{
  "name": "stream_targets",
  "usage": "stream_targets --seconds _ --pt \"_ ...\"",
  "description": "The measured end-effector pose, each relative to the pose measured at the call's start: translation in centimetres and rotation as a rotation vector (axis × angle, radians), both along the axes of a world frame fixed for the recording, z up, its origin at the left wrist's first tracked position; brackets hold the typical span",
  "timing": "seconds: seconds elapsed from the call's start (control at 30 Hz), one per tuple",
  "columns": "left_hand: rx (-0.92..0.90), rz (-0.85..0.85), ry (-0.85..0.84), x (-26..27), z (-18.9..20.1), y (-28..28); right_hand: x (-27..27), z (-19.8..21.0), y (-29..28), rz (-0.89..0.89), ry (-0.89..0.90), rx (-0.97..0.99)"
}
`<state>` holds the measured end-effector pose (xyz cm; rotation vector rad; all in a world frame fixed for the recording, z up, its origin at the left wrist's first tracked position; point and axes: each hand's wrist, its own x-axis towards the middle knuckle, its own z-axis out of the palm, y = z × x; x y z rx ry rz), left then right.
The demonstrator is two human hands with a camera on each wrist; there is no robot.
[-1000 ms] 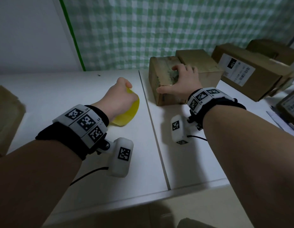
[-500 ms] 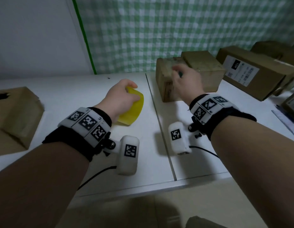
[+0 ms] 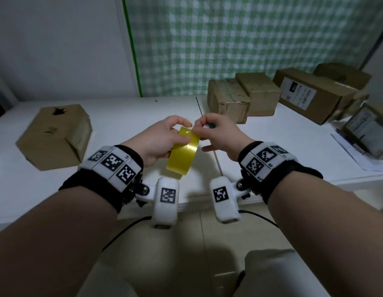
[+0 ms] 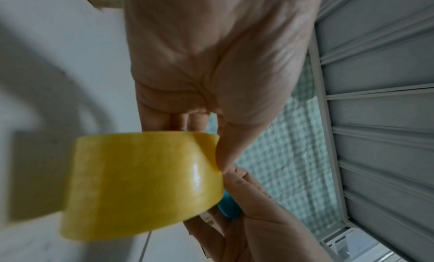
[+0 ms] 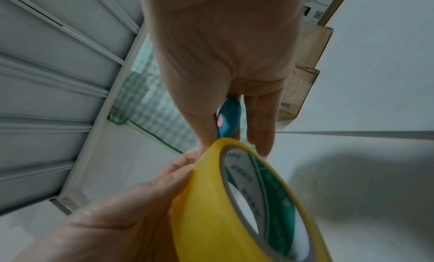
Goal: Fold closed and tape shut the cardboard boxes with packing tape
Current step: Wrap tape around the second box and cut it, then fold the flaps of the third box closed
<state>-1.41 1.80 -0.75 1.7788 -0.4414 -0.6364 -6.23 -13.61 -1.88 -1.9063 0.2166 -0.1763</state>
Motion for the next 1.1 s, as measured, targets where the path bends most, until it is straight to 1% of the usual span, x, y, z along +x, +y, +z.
stream_targets --seconds 0.13,0.2,0.27,0.33,0.37,0.4,0.43,0.53,0.57,0.6,0.67,0.7,0.8,0.87,1.0,1.1 --pt "0.012 -0.009 -0.021 -0.9 0.3 1.5 -0.4 0.5 1.5 -0.036 -0.034 -0.023" --pt "0.022 0.048 -0.063 -0.6 0.5 2.6 -0.2 0.5 2.0 -0.066 -0.057 -0.071" --pt "0.068 0.199 -0.192 0.3 0.6 4.1 0.2 0.4 2.2 -0.094 -0.075 -0.146" --pt "0.155 0.445 -0.344 2.2 0.5 6.3 0.5 0.1 2.4 -0.120 -0.088 -0.220" --pt "0.202 0.557 -0.391 3.1 0.5 7.6 0.7 0.0 2.5 -0.129 -0.093 -0.249" --pt "0.261 0.644 -0.402 4.0 0.4 8.9 0.8 -0.1 2.6 -0.136 -0.097 -0.278" --pt "0.334 0.696 -0.407 4.8 0.2 10.1 0.9 -0.1 2.7 -0.140 -0.103 -0.309" --pt "0.573 0.743 -0.404 6.0 0.2 12.6 1.2 -0.1 3.5 -0.141 -0.122 -0.397" --pt "0.667 0.775 -0.419 6.4 0.0 13.2 1.3 -0.1 3.7 -0.142 -0.126 -0.424" --pt "0.723 0.828 -0.405 6.8 -0.3 13.6 1.4 -0.1 4.0 -0.147 -0.128 -0.446" --pt "0.737 0.960 -0.336 7.0 -0.9 14.1 1.8 0.0 4.4 -0.157 -0.127 -0.466" --pt "0.743 0.993 -0.322 7.1 -1.1 14.3 1.9 0.0 4.5 -0.160 -0.124 -0.471" --pt "0.749 1.040 -0.252 8.1 -1.6 15.1 2.4 0.1 4.8 -0.166 -0.118 -0.499" --pt "0.749 1.037 -0.213 8.5 -1.7 15.6 2.7 0.1 4.9 -0.160 -0.120 -0.520" --pt "0.715 1.007 -0.220 8.5 -1.8 15.6 3.0 0.0 4.9 -0.159 -0.120 -0.529" --pt "0.656 0.914 -0.274 7.7 -1.9 14.4 2.9 -0.1 4.5 -0.170 -0.127 -0.481"
